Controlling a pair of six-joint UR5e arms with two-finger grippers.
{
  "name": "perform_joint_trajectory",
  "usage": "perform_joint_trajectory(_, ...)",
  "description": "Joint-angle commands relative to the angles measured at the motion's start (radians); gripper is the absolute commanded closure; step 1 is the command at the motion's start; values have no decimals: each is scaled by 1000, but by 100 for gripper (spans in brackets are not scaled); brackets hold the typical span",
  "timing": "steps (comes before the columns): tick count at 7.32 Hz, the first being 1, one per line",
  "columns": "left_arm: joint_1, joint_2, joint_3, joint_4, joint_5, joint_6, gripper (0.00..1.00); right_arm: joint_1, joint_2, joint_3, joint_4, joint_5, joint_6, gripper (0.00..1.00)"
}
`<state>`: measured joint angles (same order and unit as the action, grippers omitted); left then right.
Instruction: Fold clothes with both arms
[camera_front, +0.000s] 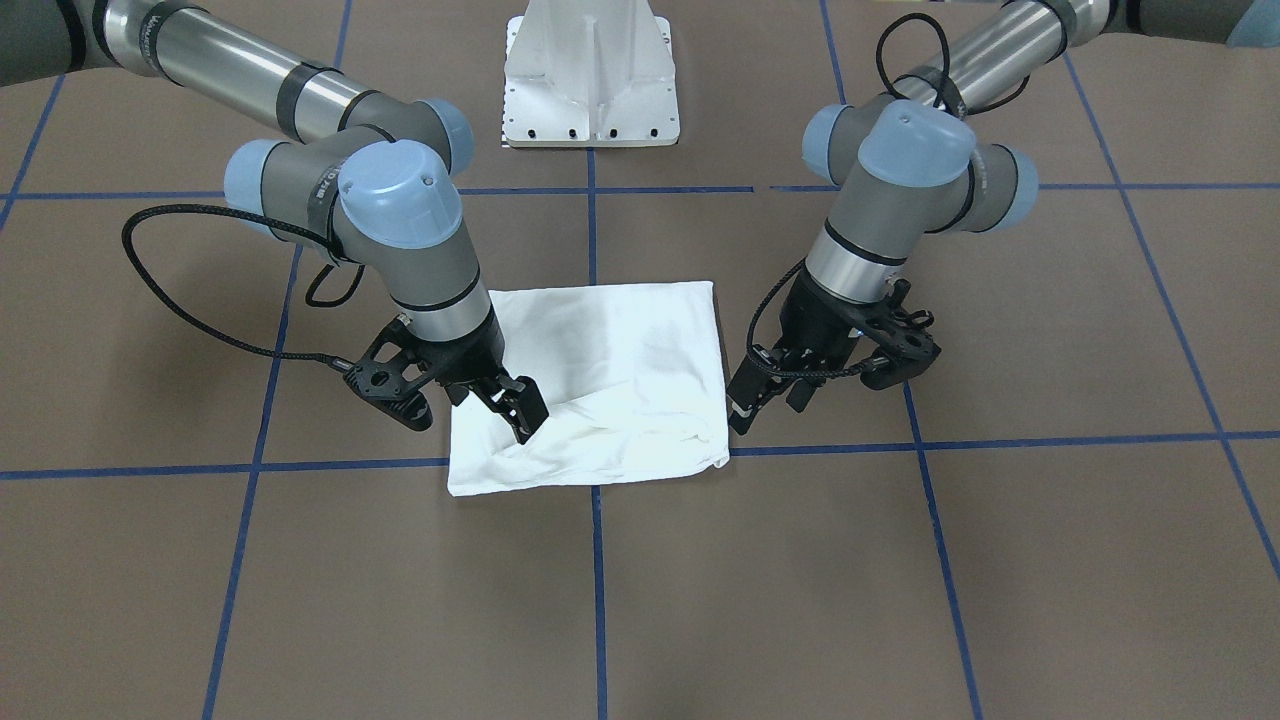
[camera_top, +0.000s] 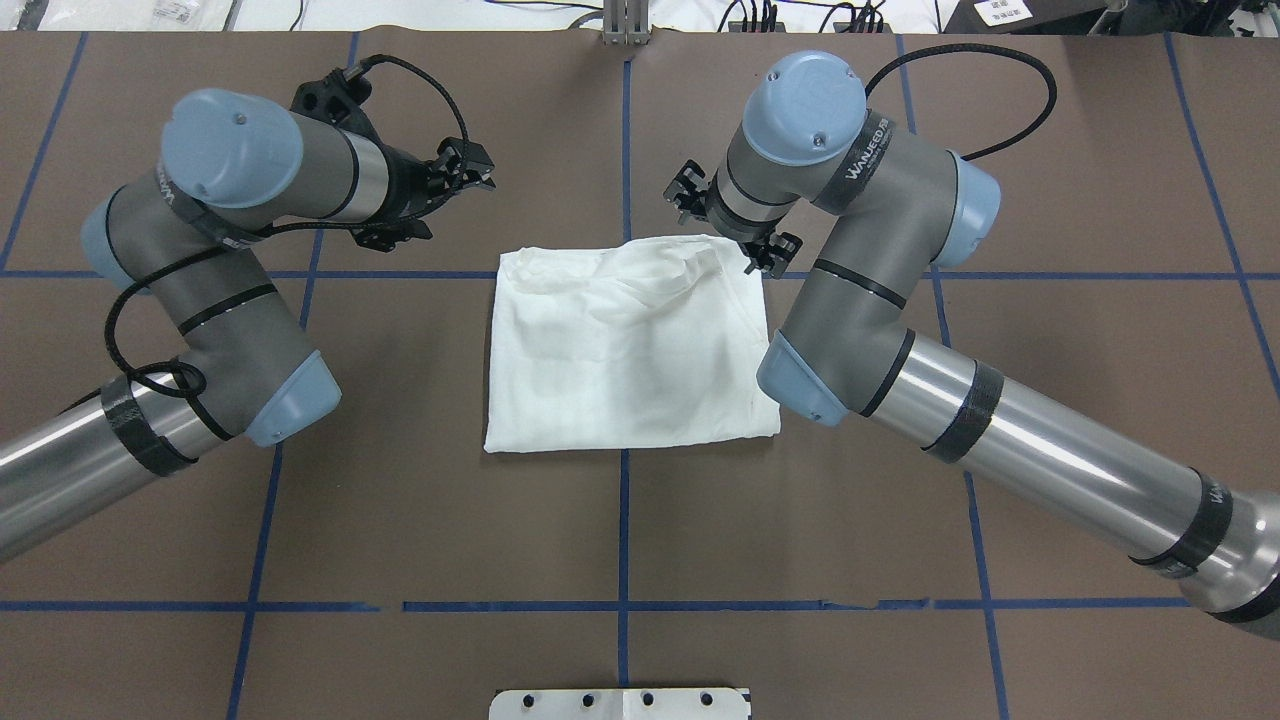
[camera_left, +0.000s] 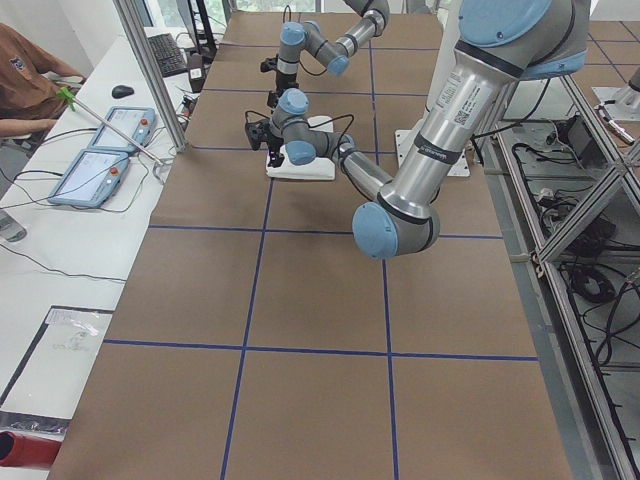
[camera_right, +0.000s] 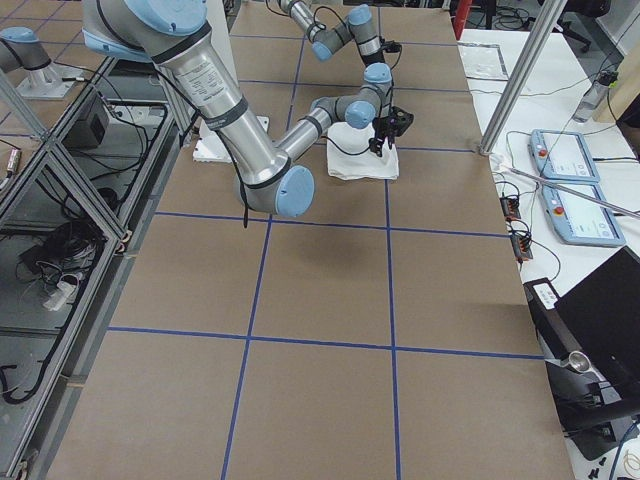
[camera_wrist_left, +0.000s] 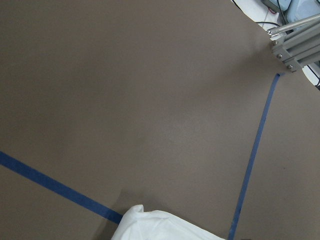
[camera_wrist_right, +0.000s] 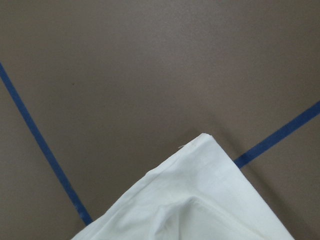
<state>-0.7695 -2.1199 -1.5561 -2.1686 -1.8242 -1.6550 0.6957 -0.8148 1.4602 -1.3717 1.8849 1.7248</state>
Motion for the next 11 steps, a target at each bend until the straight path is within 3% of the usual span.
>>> perform_joint_trajectory(1, -74, 52, -7, -2, -84, 166, 1, -49, 12, 18, -10, 0, -90, 0)
perform_joint_trajectory(4, -186, 132, -6, -4, -141, 400, 1, -174, 89, 8, -168, -76, -229, 0)
perform_joint_trajectory(5, -191, 132, -4, -4, -141, 403, 1, -209, 115, -30, -173, -131, -267, 0)
perform_joint_trajectory(7, -191, 132, -1, -5, -141, 403, 1, -200, 198, -192, -164, -155, -359, 0)
perform_joint_trajectory(9, -191, 136, 2, -11, -141, 403, 1, -150, 233, -269, -121, -158, -427, 0)
perform_joint_trajectory(11, -189, 138, 8, -16, -141, 403, 1, -107, 291, -471, 65, -161, -471, 0)
